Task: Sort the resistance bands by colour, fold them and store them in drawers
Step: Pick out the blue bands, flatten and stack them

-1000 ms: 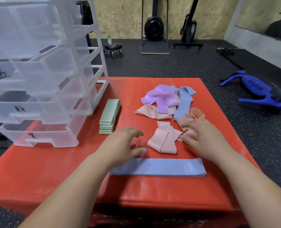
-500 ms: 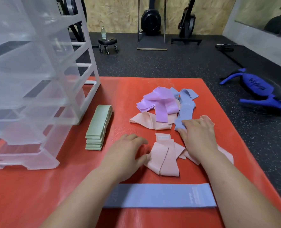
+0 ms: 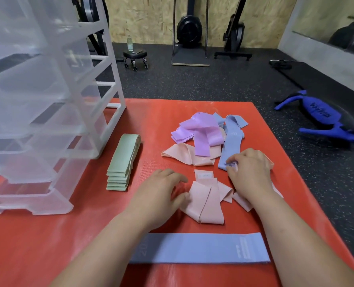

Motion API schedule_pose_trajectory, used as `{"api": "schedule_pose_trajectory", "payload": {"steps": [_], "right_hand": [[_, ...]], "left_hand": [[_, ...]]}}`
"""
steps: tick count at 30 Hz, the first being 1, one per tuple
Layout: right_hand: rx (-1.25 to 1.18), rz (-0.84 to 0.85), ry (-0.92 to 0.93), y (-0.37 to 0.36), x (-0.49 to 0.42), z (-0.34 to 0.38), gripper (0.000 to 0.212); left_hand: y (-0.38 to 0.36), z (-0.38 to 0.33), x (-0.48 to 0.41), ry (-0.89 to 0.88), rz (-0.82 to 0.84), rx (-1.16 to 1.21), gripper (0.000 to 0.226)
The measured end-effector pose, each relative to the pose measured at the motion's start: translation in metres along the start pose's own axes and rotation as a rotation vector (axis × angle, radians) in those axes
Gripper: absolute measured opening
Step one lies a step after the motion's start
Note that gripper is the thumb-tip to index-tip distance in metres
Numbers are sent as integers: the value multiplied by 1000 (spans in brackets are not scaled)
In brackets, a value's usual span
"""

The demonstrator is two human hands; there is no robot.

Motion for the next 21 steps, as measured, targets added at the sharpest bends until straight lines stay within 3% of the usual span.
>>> {"api": "schedule_pose_trajectory", "payload": {"steps": [4,9,11,17,21], "right_hand": [[-83,-29,17,21,0,1,6],[-68,218,25,21,14,4,48],[-57,146,52,20,19,3,46],[-298,-329,228,69,22,22,15],[-682,-191,302,94,33,44,26]], "left_hand": [[5,-2,2,15,-17,37,36],[6,-7,5,19,-16,28,35],[5,-9,4,10,-17,23,34],[7,-8,2,-9,-61,69,33],[10,-12,-2,-36,-148,165,39]]}}
Point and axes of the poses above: each hand's wrist, its own x-axis away from the middle knuckle, its own y-axis out of the back of the hand, z = x × y, the point moved 1 cm from there along -x, towards the middle knuckle, and after that the axes turned 11 degrees about z, right-handed, at the moved point
